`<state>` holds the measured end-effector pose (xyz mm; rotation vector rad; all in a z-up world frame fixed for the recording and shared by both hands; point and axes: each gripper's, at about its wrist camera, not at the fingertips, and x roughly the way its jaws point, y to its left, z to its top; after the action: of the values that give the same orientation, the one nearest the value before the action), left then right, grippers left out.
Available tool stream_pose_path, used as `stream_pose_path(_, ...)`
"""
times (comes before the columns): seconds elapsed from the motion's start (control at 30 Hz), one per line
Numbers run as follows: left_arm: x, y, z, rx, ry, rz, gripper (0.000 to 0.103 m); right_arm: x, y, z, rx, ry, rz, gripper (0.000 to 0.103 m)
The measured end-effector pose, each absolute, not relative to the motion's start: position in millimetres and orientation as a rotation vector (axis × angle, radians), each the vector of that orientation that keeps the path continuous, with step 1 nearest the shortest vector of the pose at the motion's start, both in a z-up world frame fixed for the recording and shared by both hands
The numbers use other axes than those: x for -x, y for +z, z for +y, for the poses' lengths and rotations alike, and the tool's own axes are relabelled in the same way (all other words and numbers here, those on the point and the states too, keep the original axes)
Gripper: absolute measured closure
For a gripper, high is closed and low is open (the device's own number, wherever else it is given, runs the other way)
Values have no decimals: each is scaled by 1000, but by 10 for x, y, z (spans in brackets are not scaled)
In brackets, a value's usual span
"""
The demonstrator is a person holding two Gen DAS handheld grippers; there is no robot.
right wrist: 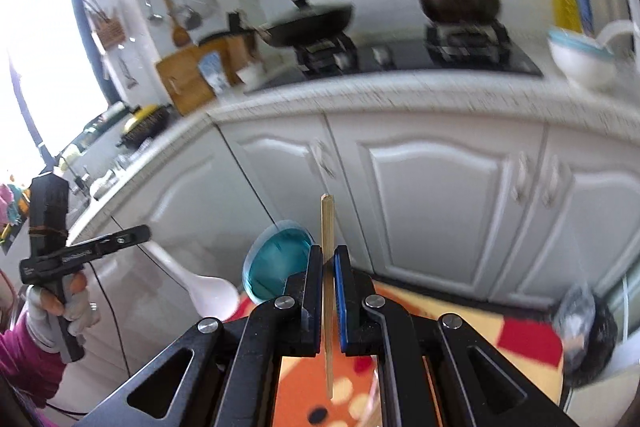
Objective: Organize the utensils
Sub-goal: 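Lower the wooden chopstick into the floral cup with the right tool and open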
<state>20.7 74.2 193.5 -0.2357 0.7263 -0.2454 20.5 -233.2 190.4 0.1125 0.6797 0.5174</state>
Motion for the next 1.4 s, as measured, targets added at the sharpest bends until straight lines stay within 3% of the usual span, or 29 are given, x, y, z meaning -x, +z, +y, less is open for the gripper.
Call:
stream_pose_path(0.37,-935,1576,439,15,-181,780,99,-877,2259,-1622,-50,551,606,98)
stream_pose_path(0.8,-1214,917,218,-21,-162,870,99,-1461,1415,-1174,-15,543,736,98)
stream_pose_path(1.13,-1226,770,243,22,-144,902,99,-1636,903,-1204,-50,537,871,98)
stream_pose_path(1.17,-1224,759,250,28,-145,907,99,-1643,904,-1209,-50,533,874,96)
stream_pose_path(1.23,-1207,749,255,35,-145,911,99,-1631,886,-1225,-42,517,882,78)
stream_pose_path(1.27,-1205,748,260,35,-143,913,98,-1622,883,-1233,-44,515,885,63)
stream_pose_path(1.4,-1149,771,255,33,-137,906,97,-1558,876,-1268,-58,514,894,62)
